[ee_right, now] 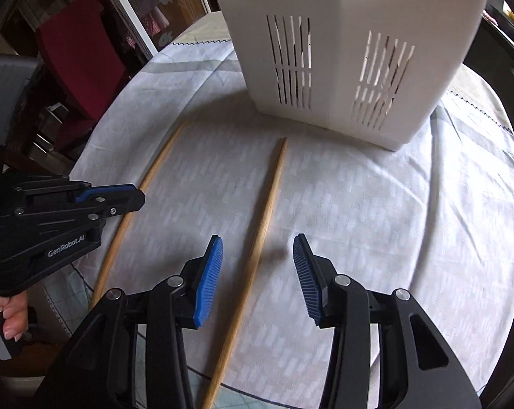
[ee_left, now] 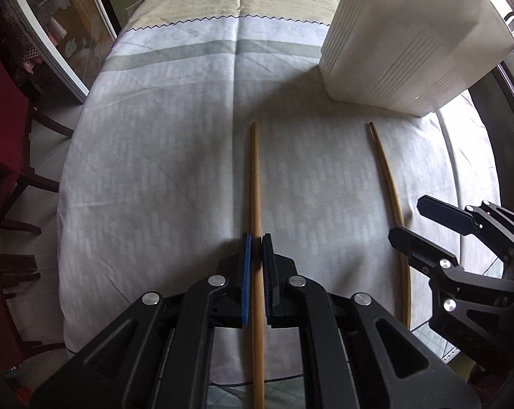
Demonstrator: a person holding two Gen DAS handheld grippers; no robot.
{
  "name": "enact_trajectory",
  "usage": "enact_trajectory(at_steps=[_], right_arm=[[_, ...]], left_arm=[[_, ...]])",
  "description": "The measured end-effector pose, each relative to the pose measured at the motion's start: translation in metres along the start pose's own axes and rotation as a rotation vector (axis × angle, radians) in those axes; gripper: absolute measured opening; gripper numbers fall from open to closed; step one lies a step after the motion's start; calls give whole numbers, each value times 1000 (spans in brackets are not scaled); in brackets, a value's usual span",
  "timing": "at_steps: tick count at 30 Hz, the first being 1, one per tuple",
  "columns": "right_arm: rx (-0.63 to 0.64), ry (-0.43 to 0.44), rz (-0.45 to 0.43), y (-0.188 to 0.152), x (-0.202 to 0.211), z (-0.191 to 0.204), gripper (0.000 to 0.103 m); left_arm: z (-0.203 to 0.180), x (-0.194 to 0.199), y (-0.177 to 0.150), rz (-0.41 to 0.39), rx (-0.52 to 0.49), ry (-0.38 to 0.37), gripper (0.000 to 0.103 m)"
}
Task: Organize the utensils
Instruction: 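Grasp the last chopstick pair, one with each gripper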
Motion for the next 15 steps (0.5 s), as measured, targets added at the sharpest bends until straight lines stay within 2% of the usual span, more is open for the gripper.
enact_trajectory(at_steps=[5, 7, 12, 15], right_arm=[[30, -73, 9, 13, -15, 11, 30], [37, -113, 2, 16, -19, 11, 12], [43, -129, -7, 18, -22, 11, 7], [20, -106, -14, 17, -20, 8, 7]], left_arm=[[1, 4, 5, -2, -12, 1, 7], [1, 4, 5, -1, -9, -5, 7], [-2, 6, 5, -1, -1, -14, 7], [2, 4, 9, -2, -2, -17, 7]])
Point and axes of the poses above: each gripper's, at about its wrist camera, not at the fingertips, and x roughly against the way its jaws point, z to its left, y to its top, the point moved 6 cm from there along -x, roughly the way its jaws point, and after that the axes turned 8 degrees about -y, right-handed, at the moved point
